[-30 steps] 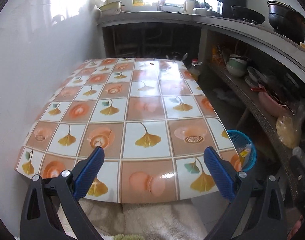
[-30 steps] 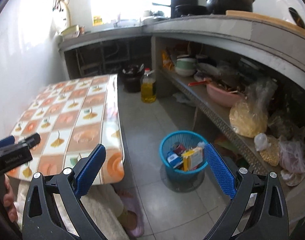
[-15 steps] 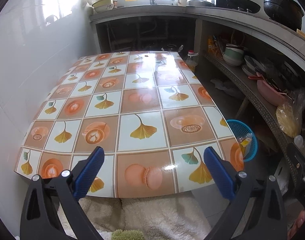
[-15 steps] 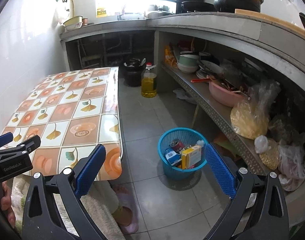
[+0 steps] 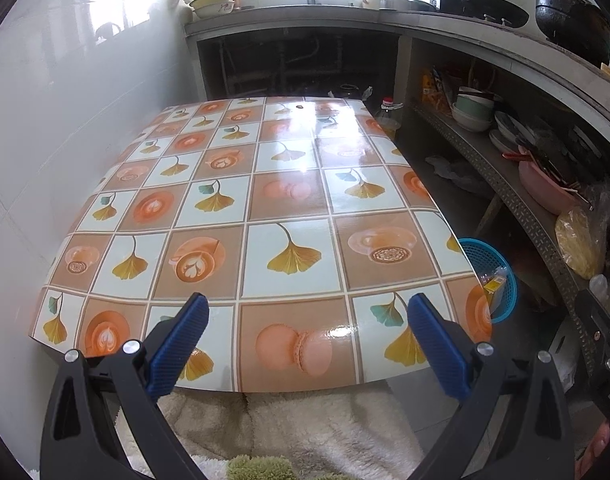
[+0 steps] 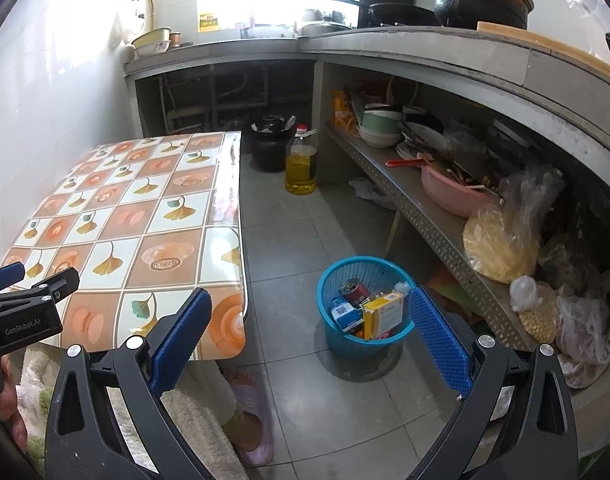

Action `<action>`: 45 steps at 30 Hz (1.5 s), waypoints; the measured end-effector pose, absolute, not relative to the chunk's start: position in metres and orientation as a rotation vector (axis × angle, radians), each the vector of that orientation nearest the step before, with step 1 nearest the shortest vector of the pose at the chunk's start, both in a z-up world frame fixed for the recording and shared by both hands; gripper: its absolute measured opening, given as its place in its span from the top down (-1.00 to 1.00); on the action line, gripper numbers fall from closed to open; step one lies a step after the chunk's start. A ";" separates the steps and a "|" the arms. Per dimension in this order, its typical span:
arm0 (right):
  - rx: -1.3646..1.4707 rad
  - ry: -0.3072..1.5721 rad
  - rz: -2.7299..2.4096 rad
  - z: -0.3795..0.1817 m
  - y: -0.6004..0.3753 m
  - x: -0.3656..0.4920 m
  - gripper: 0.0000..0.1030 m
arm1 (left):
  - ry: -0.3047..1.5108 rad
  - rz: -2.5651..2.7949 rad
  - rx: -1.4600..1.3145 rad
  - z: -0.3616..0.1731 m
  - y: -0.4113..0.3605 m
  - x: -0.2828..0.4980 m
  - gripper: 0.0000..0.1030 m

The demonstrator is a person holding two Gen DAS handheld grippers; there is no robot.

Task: Collect trash

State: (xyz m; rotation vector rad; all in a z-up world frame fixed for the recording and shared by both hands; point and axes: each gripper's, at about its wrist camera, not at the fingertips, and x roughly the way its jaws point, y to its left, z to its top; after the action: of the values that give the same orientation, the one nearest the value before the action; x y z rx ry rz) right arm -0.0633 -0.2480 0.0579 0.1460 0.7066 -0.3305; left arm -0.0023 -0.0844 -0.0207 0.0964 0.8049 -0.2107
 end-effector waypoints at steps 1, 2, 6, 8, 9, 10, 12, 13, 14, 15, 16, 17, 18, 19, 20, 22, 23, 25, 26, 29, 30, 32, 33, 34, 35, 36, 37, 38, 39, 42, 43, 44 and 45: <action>0.145 0.708 -0.329 0.058 -0.249 -0.063 -0.85 | 0.802 -0.211 0.097 -0.020 -0.085 -0.003 -0.89; 0.144 0.708 -0.329 0.058 -0.249 -0.063 -0.85 | 0.799 -0.212 0.096 -0.020 -0.084 -0.003 -0.89; 0.142 0.704 -0.337 0.060 -0.250 -0.064 -0.85 | 0.795 -0.210 0.096 -0.018 -0.084 -0.004 -0.89; 0.141 0.701 -0.343 0.062 -0.252 -0.066 -0.85 | 0.795 -0.209 0.094 -0.018 -0.084 -0.004 -0.89; 0.138 0.699 -0.348 0.062 -0.253 -0.067 -0.85 | 0.795 -0.208 0.093 -0.017 -0.084 -0.003 -0.89; 0.136 0.698 -0.353 0.063 -0.255 -0.068 -0.85 | 0.794 -0.206 0.092 -0.017 -0.084 -0.003 -0.89; 0.138 0.695 -0.364 0.063 -0.259 -0.070 -0.85 | 0.793 -0.203 0.090 -0.016 -0.083 -0.003 -0.89; 0.140 0.694 -0.370 0.064 -0.261 -0.070 -0.85 | 0.793 -0.202 0.088 -0.016 -0.082 -0.003 -0.89; 0.141 0.694 -0.375 0.063 -0.262 -0.071 -0.85 | 0.793 -0.201 0.088 -0.016 -0.082 -0.003 -0.89; 0.142 0.693 -0.381 0.064 -0.265 -0.072 -0.85 | 0.794 -0.200 0.087 -0.016 -0.082 -0.003 -0.89; 0.141 0.692 -0.385 0.064 -0.265 -0.073 -0.85 | 0.794 -0.201 0.088 -0.016 -0.082 -0.003 -0.89; 0.141 0.691 -0.388 0.064 -0.266 -0.073 -0.85 | 0.794 -0.201 0.088 -0.016 -0.081 -0.003 -0.89; 0.139 0.691 -0.389 0.064 -0.267 -0.073 -0.85 | 0.794 -0.200 0.088 -0.016 -0.081 -0.003 -0.89; 0.136 0.691 -0.393 0.064 -0.268 -0.074 -0.85 | 0.795 -0.199 0.088 -0.016 -0.081 -0.002 -0.89; 0.133 0.691 -0.396 0.064 -0.268 -0.074 -0.85 | 0.796 -0.198 0.087 -0.016 -0.080 -0.002 -0.89; 0.129 0.688 -0.400 0.064 -0.269 -0.075 -0.85 | 0.798 -0.196 0.083 -0.016 -0.079 -0.001 -0.89; 0.129 0.687 -0.403 0.064 -0.269 -0.076 -0.85 | 0.798 -0.195 0.081 -0.017 -0.078 -0.001 -0.89; 0.131 0.687 -0.407 0.064 -0.270 -0.077 -0.85 | 0.796 -0.193 0.079 -0.017 -0.078 -0.001 -0.89; 0.132 0.687 -0.409 0.064 -0.271 -0.077 -0.85 | 0.796 -0.193 0.078 -0.016 -0.078 -0.001 -0.89; 0.133 0.686 -0.406 0.064 -0.272 -0.077 -0.85 | 0.797 -0.194 0.079 -0.017 -0.077 -0.001 -0.89; 0.132 0.687 -0.406 0.063 -0.272 -0.077 -0.85 | 0.797 -0.194 0.079 -0.017 -0.078 -0.001 -0.89; 0.131 0.688 -0.407 0.064 -0.271 -0.077 -0.85 | 0.797 -0.193 0.080 -0.017 -0.077 -0.001 -0.89; 0.130 0.689 -0.405 0.064 -0.272 -0.078 -0.85 | 0.798 -0.192 0.081 -0.017 -0.077 -0.001 -0.89; 0.129 0.689 -0.404 0.063 -0.271 -0.078 -0.85 | 0.799 -0.192 0.080 -0.017 -0.078 -0.001 -0.89; 0.129 0.689 -0.403 0.063 -0.271 -0.078 -0.85 | 0.799 -0.191 0.081 -0.017 -0.077 -0.001 -0.89; 0.129 0.690 -0.404 0.063 -0.270 -0.077 -0.85 | 0.800 -0.190 0.082 -0.017 -0.077 -0.001 -0.89; 0.129 0.690 -0.402 0.063 -0.270 -0.077 -0.85 | 0.801 -0.189 0.082 -0.017 -0.077 -0.001 -0.89; 0.130 0.690 -0.402 0.063 -0.270 -0.077 -0.85 | 0.801 -0.188 0.082 -0.017 -0.077 -0.001 -0.89; 0.130 0.690 -0.401 0.063 -0.270 -0.076 -0.85 | 0.800 -0.189 0.082 -0.017 -0.077 -0.001 -0.89; 0.128 0.689 -0.400 0.063 -0.269 -0.076 -0.85 | 0.801 -0.189 0.082 -0.017 -0.077 -0.001 -0.89; 0.129 0.689 -0.399 0.063 -0.269 -0.076 -0.85 | 0.801 -0.188 0.081 -0.018 -0.076 -0.001 -0.89; 0.131 0.689 -0.399 0.063 -0.269 -0.076 -0.85 | 0.801 -0.188 0.081 -0.017 -0.076 -0.001 -0.89; 0.131 0.690 -0.399 0.063 -0.269 -0.076 -0.85 | 0.801 -0.188 0.081 -0.017 -0.076 -0.001 -0.89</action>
State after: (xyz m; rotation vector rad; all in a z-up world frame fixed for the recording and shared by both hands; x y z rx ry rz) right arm -0.0757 -0.2691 0.0631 0.1312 0.6901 -0.3991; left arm -0.0010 -0.0756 -0.0174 0.0811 0.8009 -0.1884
